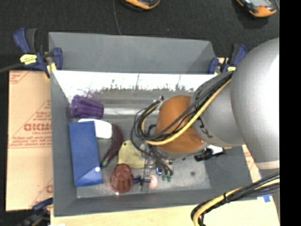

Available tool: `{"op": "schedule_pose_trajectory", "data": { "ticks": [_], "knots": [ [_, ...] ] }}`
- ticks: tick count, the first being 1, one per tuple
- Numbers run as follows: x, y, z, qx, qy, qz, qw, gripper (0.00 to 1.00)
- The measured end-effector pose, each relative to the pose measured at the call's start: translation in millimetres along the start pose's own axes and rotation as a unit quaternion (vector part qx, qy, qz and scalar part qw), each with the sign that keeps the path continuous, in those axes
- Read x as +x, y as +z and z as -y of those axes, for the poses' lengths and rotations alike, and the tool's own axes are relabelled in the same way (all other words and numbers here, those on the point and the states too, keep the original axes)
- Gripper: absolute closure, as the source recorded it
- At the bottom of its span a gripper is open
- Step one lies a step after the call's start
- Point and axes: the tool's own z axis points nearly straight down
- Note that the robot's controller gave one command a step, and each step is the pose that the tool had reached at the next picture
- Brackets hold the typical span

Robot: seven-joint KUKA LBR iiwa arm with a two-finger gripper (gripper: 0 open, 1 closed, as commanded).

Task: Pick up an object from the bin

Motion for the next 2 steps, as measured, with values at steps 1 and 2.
{"op": "schedule_pose_trajectory", "data": {
  "ticks": [1, 2],
  "knots": [
    [16.4, 8.9, -9.5, 0.0, 0.058, 0.0009, 0.9983, 1.0],
    [16.5, 9.0, -9.5, 0.0, 0.058, 0.0008, 0.9983, 1.0]
  ]
}}
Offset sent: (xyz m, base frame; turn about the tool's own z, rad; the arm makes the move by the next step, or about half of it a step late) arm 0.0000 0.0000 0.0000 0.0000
